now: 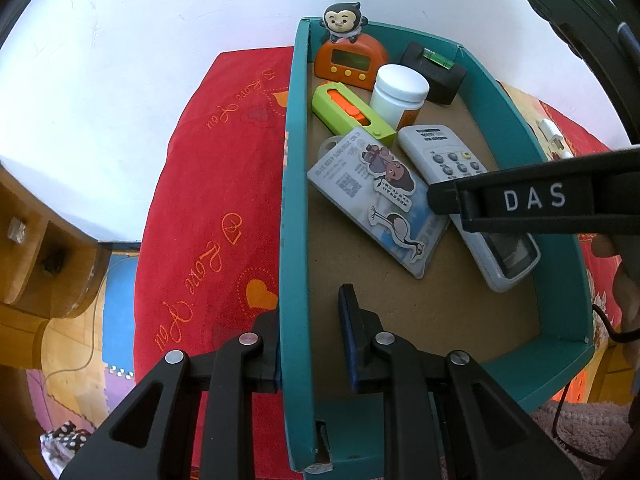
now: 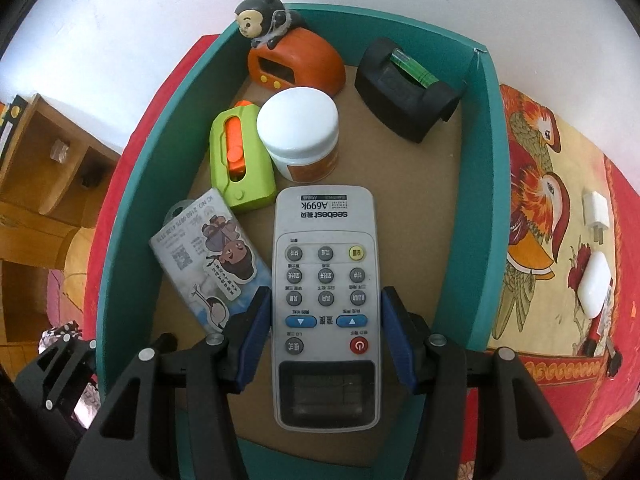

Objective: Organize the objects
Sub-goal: 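Carry the white remote into the tray beside the cartoon card, then open the right tool to release the remote and move to the earbud case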

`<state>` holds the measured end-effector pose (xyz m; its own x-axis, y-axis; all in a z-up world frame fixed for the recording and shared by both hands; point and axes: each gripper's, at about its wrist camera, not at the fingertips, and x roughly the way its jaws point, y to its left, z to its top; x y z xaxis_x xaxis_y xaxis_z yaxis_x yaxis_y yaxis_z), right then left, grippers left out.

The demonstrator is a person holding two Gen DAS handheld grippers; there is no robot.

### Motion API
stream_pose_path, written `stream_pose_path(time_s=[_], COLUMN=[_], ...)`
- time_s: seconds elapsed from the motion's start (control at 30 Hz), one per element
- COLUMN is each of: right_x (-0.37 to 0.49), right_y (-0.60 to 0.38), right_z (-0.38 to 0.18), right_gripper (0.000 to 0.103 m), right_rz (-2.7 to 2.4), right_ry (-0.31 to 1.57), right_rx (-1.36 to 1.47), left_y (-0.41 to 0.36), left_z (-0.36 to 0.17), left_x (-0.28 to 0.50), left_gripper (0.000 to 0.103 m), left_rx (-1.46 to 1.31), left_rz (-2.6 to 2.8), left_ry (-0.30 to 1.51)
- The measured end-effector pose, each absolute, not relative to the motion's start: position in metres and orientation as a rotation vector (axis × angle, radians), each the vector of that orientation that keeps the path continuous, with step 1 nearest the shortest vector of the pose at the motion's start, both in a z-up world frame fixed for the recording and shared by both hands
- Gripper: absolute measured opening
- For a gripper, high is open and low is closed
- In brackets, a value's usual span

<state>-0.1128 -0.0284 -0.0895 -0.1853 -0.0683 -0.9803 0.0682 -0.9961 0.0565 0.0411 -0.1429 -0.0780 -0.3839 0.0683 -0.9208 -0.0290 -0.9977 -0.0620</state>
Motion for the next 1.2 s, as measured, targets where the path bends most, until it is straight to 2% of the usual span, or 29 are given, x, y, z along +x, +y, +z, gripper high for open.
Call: stream_pose_path(time_s=[0.5,0.77,1.2], right_x=[-0.114,-0.112,-0.090], right_y=[-0.027,-0.028,-0.016], right_z=[-0.086,-0.067,-0.040], right_gripper=[0.056,0.056,0.056], right_rz=[-2.350,-2.407,-2.373], right_ry=[-0.042,0.043,-0.009], right_rx=[1.962,1.882,1.717], left_y=[-0.144,-0.144,-0.144], left_z=[-0.078,-0.078,-0.078], left_x=[0.040,0.040,0.042], left_gripper=[0.021,0.021,0.021], left_rx=[-1.711,-1.711,-1.713], left_rz=[2.565,2.565,2.564], left_ry=[-0.055,-0.054,-0.058])
